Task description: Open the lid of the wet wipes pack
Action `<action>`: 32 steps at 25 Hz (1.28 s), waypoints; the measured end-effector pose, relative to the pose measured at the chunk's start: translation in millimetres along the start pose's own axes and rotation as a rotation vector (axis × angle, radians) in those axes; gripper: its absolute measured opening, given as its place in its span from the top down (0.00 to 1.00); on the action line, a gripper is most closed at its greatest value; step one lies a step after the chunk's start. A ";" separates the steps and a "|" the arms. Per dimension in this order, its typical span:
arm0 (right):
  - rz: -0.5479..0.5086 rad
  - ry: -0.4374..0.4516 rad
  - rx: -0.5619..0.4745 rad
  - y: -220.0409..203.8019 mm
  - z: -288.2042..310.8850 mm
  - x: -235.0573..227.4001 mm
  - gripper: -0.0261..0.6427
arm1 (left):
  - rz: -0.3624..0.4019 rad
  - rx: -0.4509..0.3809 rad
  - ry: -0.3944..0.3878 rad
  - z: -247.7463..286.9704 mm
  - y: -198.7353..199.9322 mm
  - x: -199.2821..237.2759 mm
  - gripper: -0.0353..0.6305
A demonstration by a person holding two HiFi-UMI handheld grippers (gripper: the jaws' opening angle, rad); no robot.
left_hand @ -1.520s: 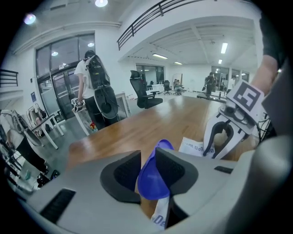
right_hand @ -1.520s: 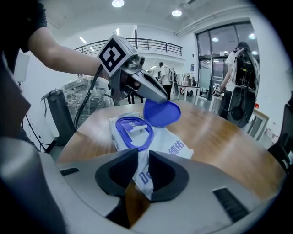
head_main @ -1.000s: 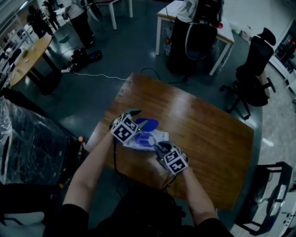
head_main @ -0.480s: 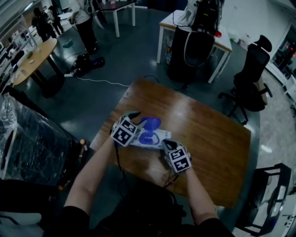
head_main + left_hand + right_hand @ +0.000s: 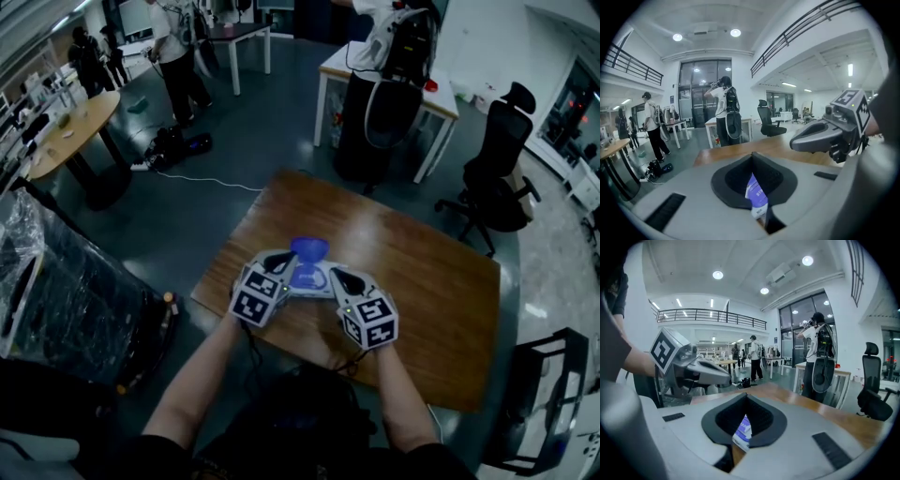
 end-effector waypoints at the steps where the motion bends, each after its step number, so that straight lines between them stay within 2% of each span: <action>1: -0.005 -0.001 -0.019 6.7 -3.6 2.4 0.94 | -0.010 -0.011 -0.003 -6.5 1.1 -3.5 0.94; 7: -0.001 -0.016 -0.114 38.1 -23.8 14.8 0.94 | -0.044 -0.085 -0.003 -44.3 12.6 -20.2 0.94; 19: 0.039 0.028 -0.280 97.8 -52.0 31.5 0.95 | -0.052 -0.193 -0.021 -86.5 47.9 -43.2 0.94; 32: 0.034 0.026 -0.307 108.4 -58.0 23.6 0.95 | -0.035 -0.228 -0.021 -87.2 65.2 -51.6 0.94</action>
Point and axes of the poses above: the fingertips, and each gripper's own axes: z forward along the fingers, x to its left, y out of its top, the point moved 6 cm from there along -z, backward along the fingers, and after that the axes turned 12 degrees about -z, right-handed, at the moved point
